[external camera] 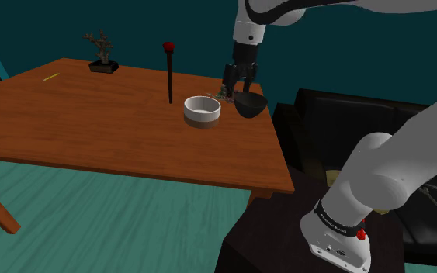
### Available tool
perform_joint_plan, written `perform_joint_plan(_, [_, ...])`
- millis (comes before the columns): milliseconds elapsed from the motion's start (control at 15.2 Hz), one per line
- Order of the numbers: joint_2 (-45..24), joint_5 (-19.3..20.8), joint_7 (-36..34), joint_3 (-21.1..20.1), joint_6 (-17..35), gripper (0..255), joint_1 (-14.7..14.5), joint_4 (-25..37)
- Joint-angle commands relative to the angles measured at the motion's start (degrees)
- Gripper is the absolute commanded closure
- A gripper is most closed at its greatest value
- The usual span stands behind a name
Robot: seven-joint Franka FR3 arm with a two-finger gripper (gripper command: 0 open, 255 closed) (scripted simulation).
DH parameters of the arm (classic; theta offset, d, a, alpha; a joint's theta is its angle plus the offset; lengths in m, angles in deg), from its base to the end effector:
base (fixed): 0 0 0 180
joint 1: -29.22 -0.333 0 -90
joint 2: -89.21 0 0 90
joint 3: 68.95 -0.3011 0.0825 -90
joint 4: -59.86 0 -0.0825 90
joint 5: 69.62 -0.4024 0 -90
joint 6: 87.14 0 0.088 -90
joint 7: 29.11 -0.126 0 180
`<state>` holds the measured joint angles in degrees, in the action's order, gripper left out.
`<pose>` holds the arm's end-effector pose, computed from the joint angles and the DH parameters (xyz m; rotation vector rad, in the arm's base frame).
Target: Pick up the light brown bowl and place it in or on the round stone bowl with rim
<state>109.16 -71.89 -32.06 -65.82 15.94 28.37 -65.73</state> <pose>0.4667 -0.0158 0.4852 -3.0805 0.1502 0.0705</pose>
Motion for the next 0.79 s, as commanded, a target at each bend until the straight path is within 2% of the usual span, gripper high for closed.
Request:
perform_joint_plan(0, [-4.72, -0.09, -0.1, -0.14, 2.29, 0, -0.19, 2.47])
perform_joint_plan(726, [-28.69, -0.13, -0.19, -0.43, 9.21, 0, -0.55, 19.4])
